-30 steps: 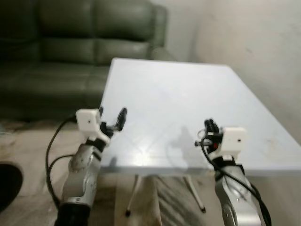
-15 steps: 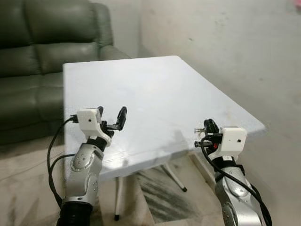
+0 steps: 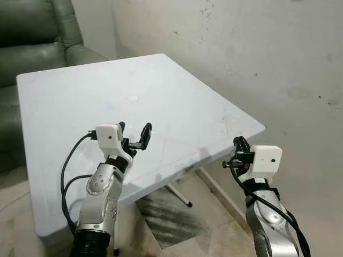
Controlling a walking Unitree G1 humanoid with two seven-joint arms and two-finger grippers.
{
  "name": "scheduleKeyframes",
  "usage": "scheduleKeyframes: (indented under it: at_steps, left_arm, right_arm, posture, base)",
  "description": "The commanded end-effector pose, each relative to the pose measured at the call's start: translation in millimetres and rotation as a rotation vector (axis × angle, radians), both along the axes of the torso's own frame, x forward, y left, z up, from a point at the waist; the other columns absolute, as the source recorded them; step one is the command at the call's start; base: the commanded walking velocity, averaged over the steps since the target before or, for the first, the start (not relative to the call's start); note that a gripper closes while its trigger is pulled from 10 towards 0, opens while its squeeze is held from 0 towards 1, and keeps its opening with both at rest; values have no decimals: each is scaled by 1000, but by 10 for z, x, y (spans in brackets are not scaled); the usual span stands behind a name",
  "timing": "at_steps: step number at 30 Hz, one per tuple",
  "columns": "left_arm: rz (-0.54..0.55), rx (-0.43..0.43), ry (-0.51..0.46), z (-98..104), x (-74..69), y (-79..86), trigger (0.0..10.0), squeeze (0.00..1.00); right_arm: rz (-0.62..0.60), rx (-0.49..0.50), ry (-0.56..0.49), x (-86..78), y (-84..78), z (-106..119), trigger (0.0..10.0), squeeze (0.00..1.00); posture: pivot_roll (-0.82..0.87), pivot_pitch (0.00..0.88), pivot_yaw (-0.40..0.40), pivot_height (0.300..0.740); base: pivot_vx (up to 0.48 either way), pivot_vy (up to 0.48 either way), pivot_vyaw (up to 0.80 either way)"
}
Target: Hang keys on a hook
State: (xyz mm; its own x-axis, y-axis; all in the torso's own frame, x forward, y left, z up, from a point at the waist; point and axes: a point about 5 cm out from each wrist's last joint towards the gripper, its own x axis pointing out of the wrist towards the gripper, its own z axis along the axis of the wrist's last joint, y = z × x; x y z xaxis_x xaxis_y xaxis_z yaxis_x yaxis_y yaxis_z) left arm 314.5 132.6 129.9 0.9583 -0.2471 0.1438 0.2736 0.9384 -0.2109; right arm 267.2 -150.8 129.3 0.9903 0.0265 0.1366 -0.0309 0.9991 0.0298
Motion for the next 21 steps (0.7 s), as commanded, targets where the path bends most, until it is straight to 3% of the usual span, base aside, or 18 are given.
scheduleKeyframes:
  at_steps: [1, 9, 12, 15, 21]
  left_arm:
    - [5, 2, -3, 30, 6, -5, 10000, 0]
    - [-3, 23, -19, 40, -8, -8, 10000, 0]
    - [-5, -29, -11, 36, -14, -20, 10000, 0]
    - [-1, -27, 2, 26, -9, -13, 10000, 0]
    - [4, -19, 2, 28, -3, 0, 10000, 0]
  right_arm:
    - [-9, 0, -11, 15, -24, 46, 10000, 0]
    - [-4, 1, -8, 10, -15, 43, 10000, 0]
    - [-3, 2, -7, 7, -13, 43, 10000, 0]
    - [-4, 2, -7, 6, -11, 43, 10000, 0]
    - [-3, 5, -8, 14, 2, 47, 10000, 0]
  posture:
    - [-21, 17, -79, 740]
    - [-21, 24, -81, 740]
    - [-21, 26, -80, 740]
    - [-20, 26, -80, 740]
    - [-18, 26, -79, 740]
  base:
    - [0, 0, -800]
    - [0, 0, -794]
    - [0, 0, -788]
    - [0, 0, -792]
    - [0, 480, -790]
